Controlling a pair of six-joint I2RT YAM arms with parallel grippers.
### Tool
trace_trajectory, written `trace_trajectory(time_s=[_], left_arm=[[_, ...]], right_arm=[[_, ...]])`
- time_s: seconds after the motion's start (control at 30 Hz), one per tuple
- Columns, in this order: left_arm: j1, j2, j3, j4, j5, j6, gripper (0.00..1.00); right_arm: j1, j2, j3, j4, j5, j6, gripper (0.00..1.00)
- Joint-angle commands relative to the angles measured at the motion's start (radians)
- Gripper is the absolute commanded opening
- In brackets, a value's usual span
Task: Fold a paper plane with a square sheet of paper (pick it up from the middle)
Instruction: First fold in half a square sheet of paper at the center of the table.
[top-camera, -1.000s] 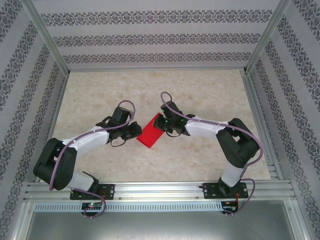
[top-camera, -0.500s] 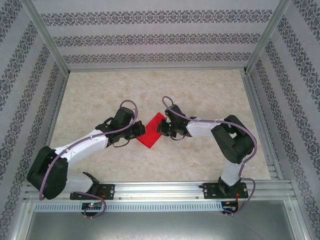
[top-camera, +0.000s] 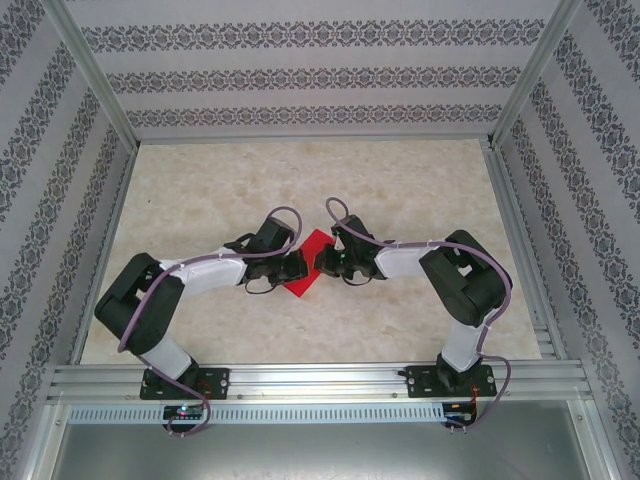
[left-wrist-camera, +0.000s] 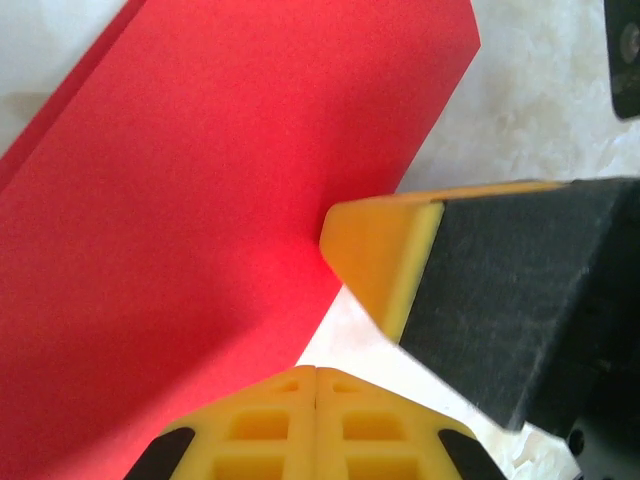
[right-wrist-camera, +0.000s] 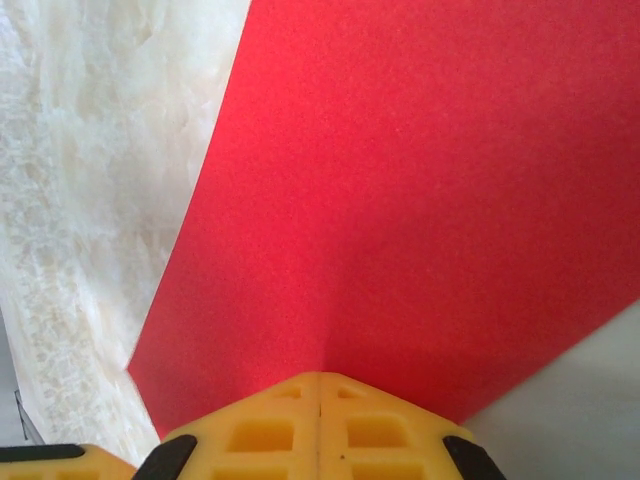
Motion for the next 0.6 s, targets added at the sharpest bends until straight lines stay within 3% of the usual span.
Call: trace_trajectory(time_s=[0.0,0.57], left_arm=[[-0.015,0.039,0.035,0.049,0.021,-0.013,0.00],[-0.015,0.112,0.059,-0.001,-0.008,0.005,0.00]], right_arm=[[-0.014,-0.009,-0.022,0.068,-0.031,-0.003,0.00],[-0.033,0.002,-0.030,0.018,-0.024,-0.015,0.00]])
